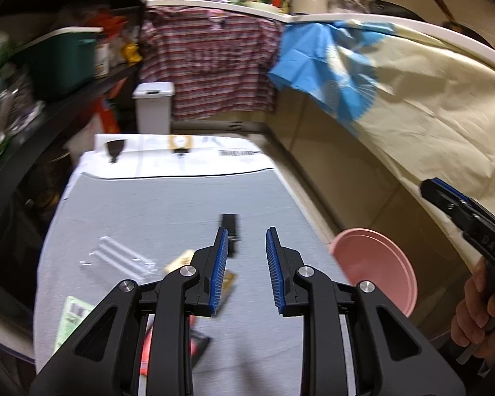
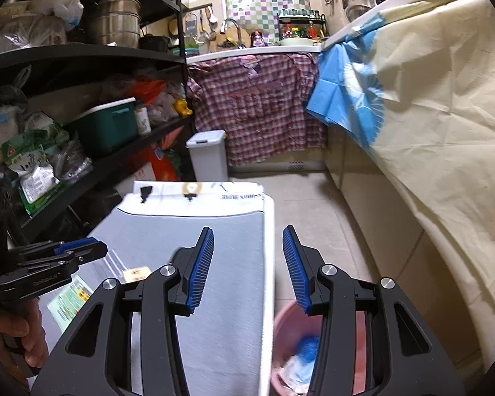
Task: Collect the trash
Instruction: 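Move both open tools back to the table toward the strap and straws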
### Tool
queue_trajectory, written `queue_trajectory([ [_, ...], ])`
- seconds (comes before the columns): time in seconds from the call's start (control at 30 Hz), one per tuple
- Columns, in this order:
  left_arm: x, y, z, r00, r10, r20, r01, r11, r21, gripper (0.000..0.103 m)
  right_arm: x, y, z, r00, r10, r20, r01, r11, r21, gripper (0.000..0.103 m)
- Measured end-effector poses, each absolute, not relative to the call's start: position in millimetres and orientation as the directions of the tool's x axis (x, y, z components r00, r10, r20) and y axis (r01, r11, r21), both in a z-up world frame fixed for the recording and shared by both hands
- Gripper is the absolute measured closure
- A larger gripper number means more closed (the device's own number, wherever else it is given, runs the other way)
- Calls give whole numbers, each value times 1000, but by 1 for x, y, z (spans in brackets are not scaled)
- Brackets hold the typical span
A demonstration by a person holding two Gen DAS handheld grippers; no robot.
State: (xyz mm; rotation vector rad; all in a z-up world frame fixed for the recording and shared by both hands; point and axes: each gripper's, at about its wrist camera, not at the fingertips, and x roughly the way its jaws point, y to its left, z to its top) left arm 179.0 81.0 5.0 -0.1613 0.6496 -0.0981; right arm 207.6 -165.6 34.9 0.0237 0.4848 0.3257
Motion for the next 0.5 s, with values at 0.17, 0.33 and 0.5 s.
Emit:
queue_trajectory([
  [0.17, 179, 113, -4, 797, -84, -598, -36, 982, -185, 79, 212, -138, 25, 824, 348, -448, -342, 935, 97, 59],
  [0.33, 181, 140, -21, 785, -40, -618, -98, 977, -188, 79, 222, -114, 9, 794, 387, -469, -374, 919, 124, 65],
  [0.5, 184, 166, -42, 765, -8, -644, -171, 962, -215, 79, 240, -88, -12, 769, 409, -491, -390, 909, 147, 68],
])
